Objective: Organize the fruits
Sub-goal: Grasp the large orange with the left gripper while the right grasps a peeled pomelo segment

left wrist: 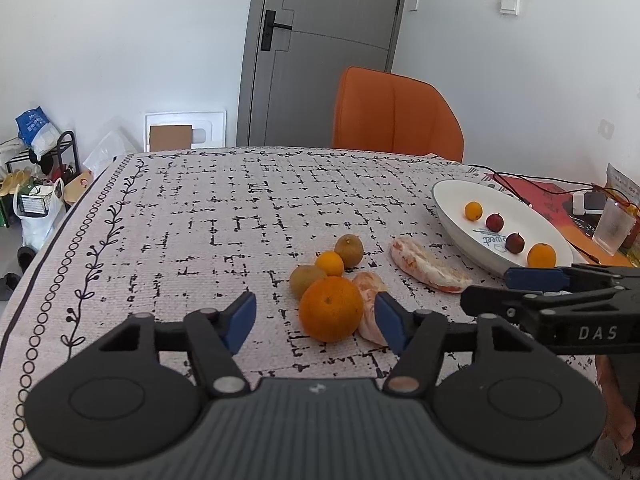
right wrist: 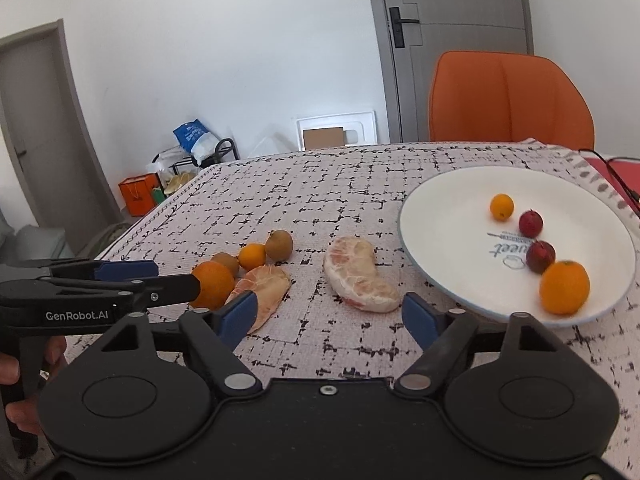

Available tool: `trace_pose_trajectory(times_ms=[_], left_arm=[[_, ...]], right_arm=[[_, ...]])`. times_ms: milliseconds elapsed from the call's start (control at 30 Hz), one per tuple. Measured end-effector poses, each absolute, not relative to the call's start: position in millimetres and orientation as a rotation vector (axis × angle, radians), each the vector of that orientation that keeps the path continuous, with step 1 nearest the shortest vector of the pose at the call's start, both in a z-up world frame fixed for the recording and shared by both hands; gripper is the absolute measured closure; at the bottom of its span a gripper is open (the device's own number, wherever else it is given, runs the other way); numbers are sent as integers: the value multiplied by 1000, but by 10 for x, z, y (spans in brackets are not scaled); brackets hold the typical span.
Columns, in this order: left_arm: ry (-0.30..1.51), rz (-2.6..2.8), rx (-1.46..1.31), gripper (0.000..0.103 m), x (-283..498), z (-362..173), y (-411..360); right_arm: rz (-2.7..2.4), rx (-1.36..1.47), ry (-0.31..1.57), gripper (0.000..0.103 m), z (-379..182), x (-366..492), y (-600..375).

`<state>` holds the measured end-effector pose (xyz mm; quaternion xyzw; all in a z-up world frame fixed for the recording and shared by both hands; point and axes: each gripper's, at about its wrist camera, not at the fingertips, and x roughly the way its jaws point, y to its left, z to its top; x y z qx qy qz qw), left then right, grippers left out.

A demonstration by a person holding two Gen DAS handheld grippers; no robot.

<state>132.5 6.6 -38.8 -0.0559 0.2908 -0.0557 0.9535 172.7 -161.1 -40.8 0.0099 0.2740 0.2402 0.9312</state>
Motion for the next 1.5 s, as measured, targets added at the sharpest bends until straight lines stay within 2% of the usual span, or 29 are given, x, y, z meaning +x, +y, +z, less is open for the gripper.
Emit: trace_pose_trajectory(times_ms=[367,567,700,800,867,967,1500], left_arm=[[619,-141,-112,53,1452,-493,40],[626,-172,-123,64,1485,-521,39],[622,-176,-118,66,1488,-523,30],[619,-163,-120,66,1473,-518,63],[618,-152,-124,66,1455,-516,103],[615,-137,-128,66,1425,-505,160],[600,-104,-159,66,1339,-478,362]], right_arm=[[487,-37,587,38,-460,1889,-1482],[461,-73,587,40,-489,1940,-1423],[442,-104,586,42,-510,1994,-1372],[424,-123,589,48,-524,2024,-1360],[429,-129,593,60,-513,2027,-1346],[477,-101,614,64,-487,2021,-1353],[472,-154,633,58,-452,2142,-1114]])
